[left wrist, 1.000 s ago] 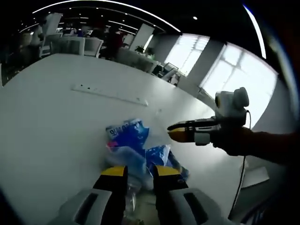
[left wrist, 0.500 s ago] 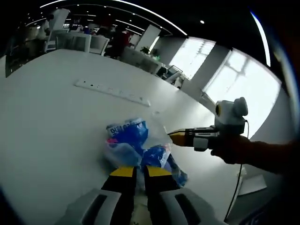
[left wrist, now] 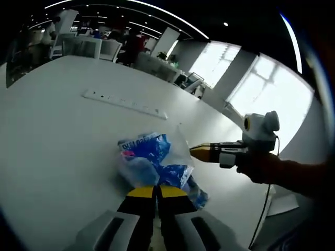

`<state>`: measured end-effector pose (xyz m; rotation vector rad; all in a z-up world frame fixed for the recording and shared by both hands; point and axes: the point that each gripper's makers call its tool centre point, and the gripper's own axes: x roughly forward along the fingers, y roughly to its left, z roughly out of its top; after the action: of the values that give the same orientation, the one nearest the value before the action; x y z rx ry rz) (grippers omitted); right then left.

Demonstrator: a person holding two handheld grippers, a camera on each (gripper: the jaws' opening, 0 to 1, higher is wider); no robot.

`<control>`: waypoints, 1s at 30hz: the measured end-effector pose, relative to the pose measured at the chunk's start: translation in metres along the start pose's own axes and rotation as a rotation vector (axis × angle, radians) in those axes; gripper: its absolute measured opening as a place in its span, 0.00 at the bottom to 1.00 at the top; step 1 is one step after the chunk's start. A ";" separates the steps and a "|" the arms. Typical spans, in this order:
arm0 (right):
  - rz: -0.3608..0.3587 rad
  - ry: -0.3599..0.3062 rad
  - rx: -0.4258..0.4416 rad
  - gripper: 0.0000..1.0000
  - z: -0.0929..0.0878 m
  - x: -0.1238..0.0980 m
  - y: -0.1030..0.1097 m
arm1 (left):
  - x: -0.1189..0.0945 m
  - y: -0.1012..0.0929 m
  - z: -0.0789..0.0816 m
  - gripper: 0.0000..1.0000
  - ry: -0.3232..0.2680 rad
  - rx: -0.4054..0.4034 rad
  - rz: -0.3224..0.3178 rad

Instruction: Arrange the tabletop items into an orderly group along one side of the table until the central work area is clear of visible clutter.

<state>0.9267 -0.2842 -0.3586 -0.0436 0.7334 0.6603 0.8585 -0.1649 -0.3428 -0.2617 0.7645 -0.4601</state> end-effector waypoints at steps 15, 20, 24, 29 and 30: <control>-0.051 -0.084 0.014 0.00 0.011 -0.028 -0.004 | -0.007 -0.014 0.016 0.00 -0.025 0.028 -0.034; -0.079 -0.101 0.035 0.00 0.009 -0.042 -0.009 | -0.003 -0.025 0.020 0.00 -0.014 0.064 -0.061; -0.111 -0.120 0.058 0.00 0.006 -0.053 -0.016 | 0.003 -0.035 0.023 0.00 -0.001 0.084 -0.090; -0.155 -0.145 0.097 0.00 0.001 -0.072 -0.031 | 0.011 -0.050 0.024 0.00 0.021 0.119 -0.124; -0.160 -0.148 0.105 0.00 0.000 -0.074 -0.033 | 0.012 -0.052 0.024 0.00 0.024 0.125 -0.129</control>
<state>0.9049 -0.3512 -0.3178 0.0421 0.6139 0.4665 0.8674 -0.2143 -0.3131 -0.1900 0.7416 -0.6316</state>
